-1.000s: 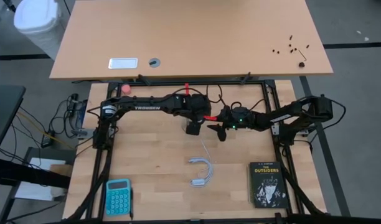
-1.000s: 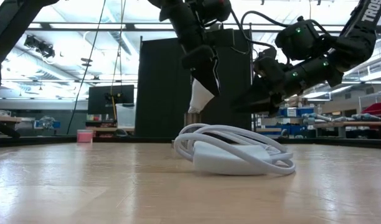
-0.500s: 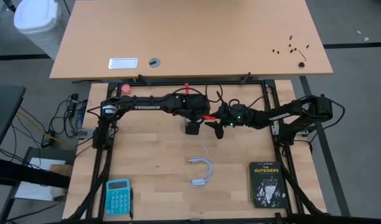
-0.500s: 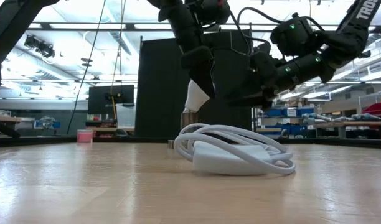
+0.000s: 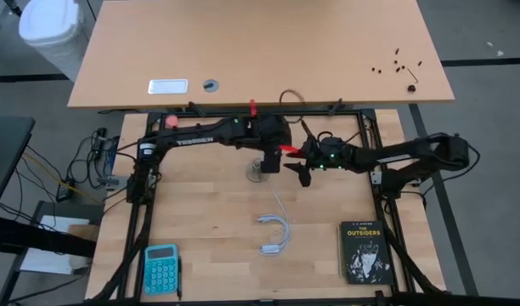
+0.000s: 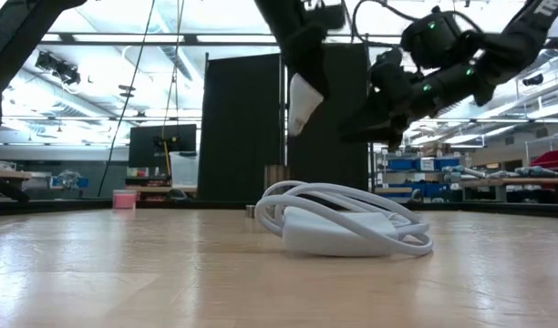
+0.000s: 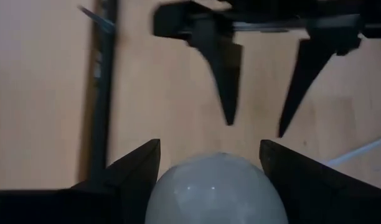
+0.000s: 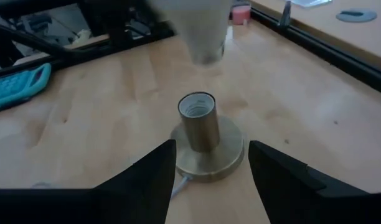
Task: Screw lightbulb
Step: Insert the white lightbulb into the silver lamp
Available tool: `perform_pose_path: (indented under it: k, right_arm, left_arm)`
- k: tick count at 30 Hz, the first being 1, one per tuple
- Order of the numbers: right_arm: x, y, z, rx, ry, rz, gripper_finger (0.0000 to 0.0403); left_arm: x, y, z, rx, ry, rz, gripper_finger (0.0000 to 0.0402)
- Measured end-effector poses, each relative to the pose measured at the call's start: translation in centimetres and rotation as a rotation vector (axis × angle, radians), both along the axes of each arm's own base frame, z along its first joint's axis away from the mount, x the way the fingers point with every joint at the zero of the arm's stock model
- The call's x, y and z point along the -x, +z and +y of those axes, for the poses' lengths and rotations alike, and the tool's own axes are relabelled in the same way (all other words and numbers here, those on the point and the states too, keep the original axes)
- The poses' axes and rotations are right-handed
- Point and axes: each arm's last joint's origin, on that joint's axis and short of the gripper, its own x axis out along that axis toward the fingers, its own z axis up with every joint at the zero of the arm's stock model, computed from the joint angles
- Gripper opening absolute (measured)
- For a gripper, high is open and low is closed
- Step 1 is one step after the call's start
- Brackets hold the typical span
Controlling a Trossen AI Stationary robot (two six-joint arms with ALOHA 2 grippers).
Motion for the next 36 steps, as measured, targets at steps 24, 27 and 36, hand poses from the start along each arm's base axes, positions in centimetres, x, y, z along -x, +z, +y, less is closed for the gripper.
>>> perform_pose_path:
  k: [24,27,36]
  right_arm:
    - [4.0,2.1,2.3,-0.015,0.032,-0.019,0.0213]
    - [3.9,2.3,2.4,-0.007,0.030,-0.042,0.0213]
    - [3.5,2.0,2.3,-0.018,-0.004,-0.045,0.0213]
  left_arm:
    - [4.7,5.8,-3.6,-0.010,0.064,-0.124,0.0273]
    - [5.8,4.4,-3.6,-0.008,0.068,-0.169,0.0273]
    - [9.1,0.1,-3.7,-0.012,0.075,-0.355,0.0273]
